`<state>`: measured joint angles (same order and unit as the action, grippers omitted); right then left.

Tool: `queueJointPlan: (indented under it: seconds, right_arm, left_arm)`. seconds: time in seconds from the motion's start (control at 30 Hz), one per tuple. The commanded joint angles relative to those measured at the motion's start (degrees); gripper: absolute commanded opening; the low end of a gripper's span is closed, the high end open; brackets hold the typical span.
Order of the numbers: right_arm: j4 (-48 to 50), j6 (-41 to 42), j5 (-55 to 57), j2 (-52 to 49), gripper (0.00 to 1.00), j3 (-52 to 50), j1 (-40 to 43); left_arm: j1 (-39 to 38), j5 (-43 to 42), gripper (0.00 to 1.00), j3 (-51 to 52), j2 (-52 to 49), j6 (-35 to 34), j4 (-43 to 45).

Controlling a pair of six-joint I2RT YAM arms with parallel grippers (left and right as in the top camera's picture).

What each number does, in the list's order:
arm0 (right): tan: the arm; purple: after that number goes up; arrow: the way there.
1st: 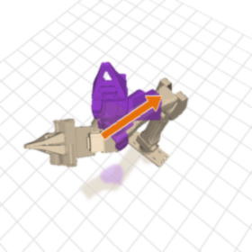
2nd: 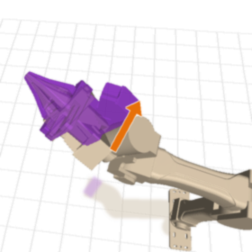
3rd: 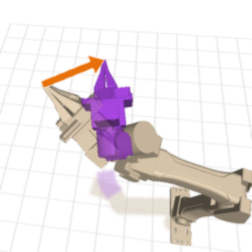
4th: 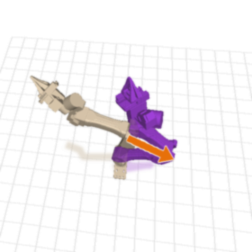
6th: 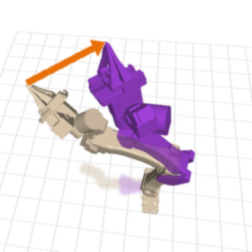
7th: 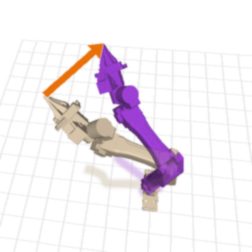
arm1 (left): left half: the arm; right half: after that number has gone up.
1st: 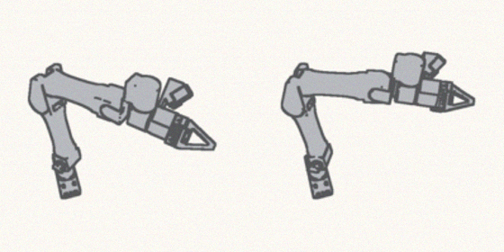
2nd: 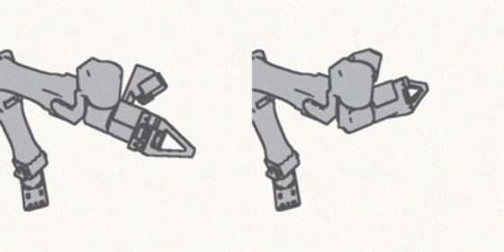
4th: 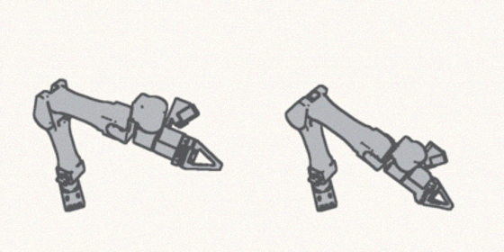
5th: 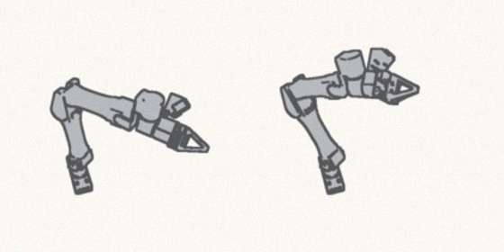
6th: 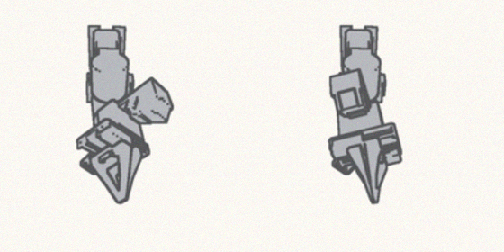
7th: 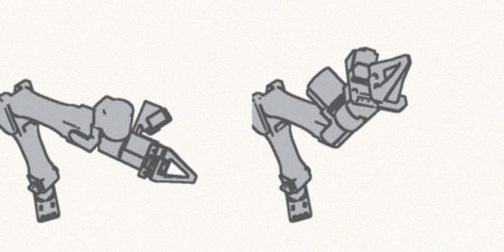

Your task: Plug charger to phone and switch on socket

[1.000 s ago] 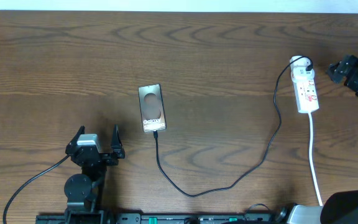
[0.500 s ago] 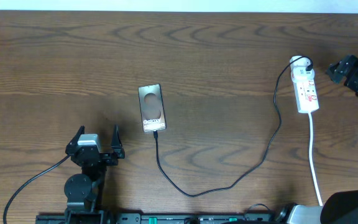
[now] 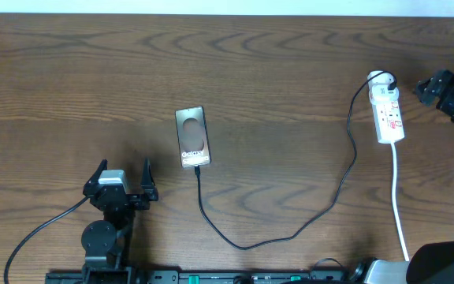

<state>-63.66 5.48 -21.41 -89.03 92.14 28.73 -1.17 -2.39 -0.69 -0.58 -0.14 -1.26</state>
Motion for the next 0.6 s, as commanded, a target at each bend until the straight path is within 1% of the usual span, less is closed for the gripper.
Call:
queueJointPlan:
  seconds: [0.0, 0.17, 0.27, 0.33, 0.47, 0.5, 0.57]
  right_arm:
    - [-0.13, 0.26, -0.52, 0.22, 0.99, 0.76, -0.28]
    - [0.55, 0.2, 1.7, 0.22, 0.99, 0.72, -0.33]
    - [4.37, 0.24, 1.77, 0.76, 0.99, -0.87, -1.07]
    - [11.82, 0.02, 1.81, 3.19, 0.99, -5.64, -3.45]
    - [31.01, -1.01, 1.84, 10.23, 0.99, -19.96, -9.18]
    - [40.09, -2.56, 1.84, 13.53, 0.99, -26.91, -11.52]
    - [51.87, -5.44, 1.84, 17.94, 0.99, -36.09, -14.45]
  left_arm:
    - [0.22, 2.01, 0.91, 0.46, 0.35, 0.55, -2.95]
    - [0.22, 2.01, 0.91, 0.46, 0.35, 0.55, -2.95]
    - [0.22, 2.03, 0.91, 0.46, 0.35, 0.55, -2.95]
    - [0.22, 2.01, 0.91, 0.46, 0.35, 0.55, -2.95]
    - [0.22, 2.01, 0.91, 0.46, 0.35, 0.55, -2.95]
    - [0.22, 2.01, 0.91, 0.46, 0.35, 0.55, -2.95]
    - [0.22, 2.01, 0.91, 0.46, 0.35, 0.55, -2.95]
